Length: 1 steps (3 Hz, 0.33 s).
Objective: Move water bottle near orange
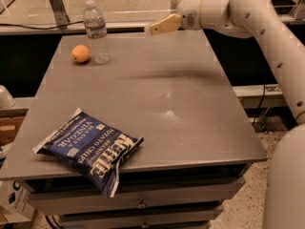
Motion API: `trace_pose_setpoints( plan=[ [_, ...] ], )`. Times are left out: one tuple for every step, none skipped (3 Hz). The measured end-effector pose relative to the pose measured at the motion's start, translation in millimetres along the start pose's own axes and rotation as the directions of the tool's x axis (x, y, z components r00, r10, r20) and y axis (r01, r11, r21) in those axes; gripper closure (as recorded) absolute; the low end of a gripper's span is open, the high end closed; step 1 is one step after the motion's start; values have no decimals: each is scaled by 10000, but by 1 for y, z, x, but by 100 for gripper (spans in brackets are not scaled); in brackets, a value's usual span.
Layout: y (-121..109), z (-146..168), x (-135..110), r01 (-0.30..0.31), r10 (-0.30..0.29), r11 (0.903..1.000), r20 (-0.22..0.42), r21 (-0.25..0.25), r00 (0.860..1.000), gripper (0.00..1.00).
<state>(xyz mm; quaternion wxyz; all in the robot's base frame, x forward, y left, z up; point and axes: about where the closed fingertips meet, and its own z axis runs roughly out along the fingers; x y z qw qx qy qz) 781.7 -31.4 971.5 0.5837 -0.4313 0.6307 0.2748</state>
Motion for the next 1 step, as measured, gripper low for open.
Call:
trace_pose_setpoints(
  plan=[
    [-8, -17, 4, -83, 83, 9996, 9, 261, 10000, 0]
  ],
)
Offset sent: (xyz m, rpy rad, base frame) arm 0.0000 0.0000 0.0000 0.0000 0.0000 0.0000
